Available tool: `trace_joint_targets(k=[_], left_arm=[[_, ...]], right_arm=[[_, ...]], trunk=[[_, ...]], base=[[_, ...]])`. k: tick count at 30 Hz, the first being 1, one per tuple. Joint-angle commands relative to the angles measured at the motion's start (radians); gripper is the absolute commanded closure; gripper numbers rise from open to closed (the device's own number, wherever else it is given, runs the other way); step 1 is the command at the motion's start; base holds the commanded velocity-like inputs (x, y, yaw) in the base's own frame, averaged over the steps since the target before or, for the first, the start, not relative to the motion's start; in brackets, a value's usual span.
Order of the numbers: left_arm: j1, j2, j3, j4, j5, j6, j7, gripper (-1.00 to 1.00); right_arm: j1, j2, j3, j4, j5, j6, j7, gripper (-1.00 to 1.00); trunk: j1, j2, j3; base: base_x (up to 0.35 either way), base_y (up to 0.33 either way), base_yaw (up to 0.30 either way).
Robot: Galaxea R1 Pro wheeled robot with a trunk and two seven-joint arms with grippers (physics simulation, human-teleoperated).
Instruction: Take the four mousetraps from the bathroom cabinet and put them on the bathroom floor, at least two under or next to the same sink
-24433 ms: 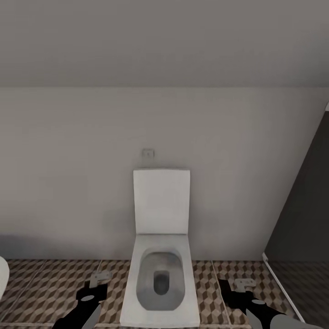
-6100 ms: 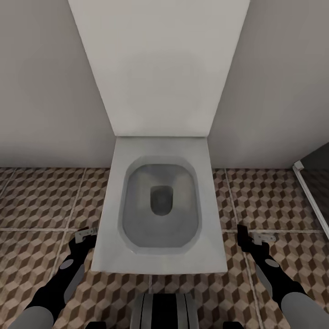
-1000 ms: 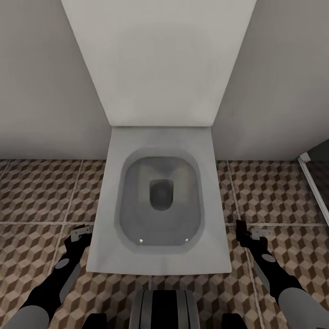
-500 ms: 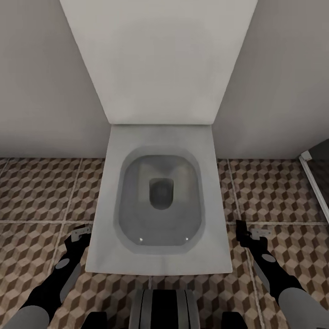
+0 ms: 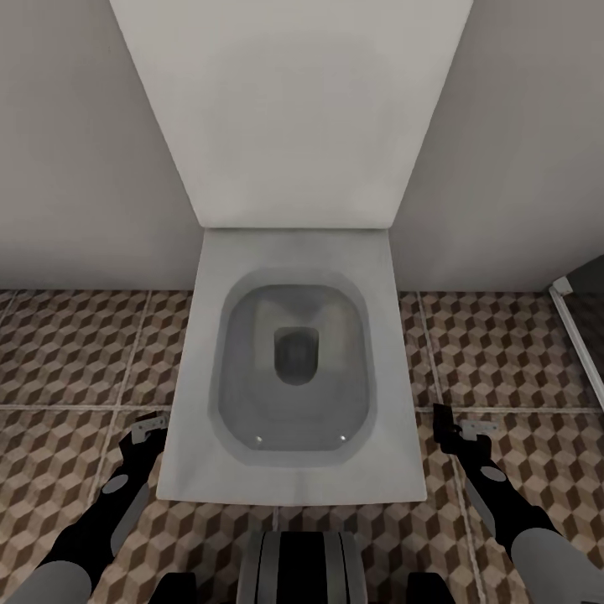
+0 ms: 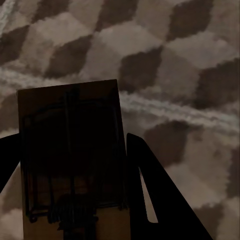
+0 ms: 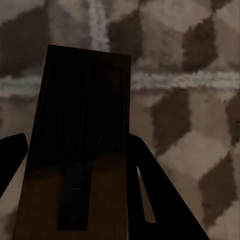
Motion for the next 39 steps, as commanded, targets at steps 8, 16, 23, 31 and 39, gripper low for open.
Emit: trace_joint_targets(k=[8,16,23,31,39], left_arm=[[0.0,-0.011,-0.003,0.0,0.002,-0.003,0.006,1.0],[0.0,-0.012,-0.003,0.0,0.002,-0.003,0.006,1.0],[0.0,-0.024,-0.003,0.0,0.002,0.002,0.003,1.0],[-0.003,-0.024,-0.003,0.002,0.0,0.037,-0.002,1.0],[-0.019,-0.018,-0.003,0.004,-0.003,0.117,-0.045,1.0]], right_arm=[[0.0,0.0,-0.001,0.001,0.0,-0.003,-0.002,1.0],[0.0,0.0,0.0,0.001,0.0,-0.004,-0.002,1.0],[0.0,0.0,0.001,0.001,0.0,-0.004,-0.002,1.0],[0.0,0.0,0.004,0.001,0.0,-0.004,-0.002,1.0],[0.0,0.0,0.005,0.001,0.0,-0.004,-0.002,1.0]], trunk=[[0.0,0.0,0.0],[0.0,0.0,0.0],[0.0,0.0,0.0],[0.0,0.0,0.0],[0.0,0.0,0.0]], base=[[0.0,0.0,0.0],[0.0,0.0,0.0],[0.0,0.0,0.0],[0.0,0.0,0.0],[0.0,0.0,0.0]])
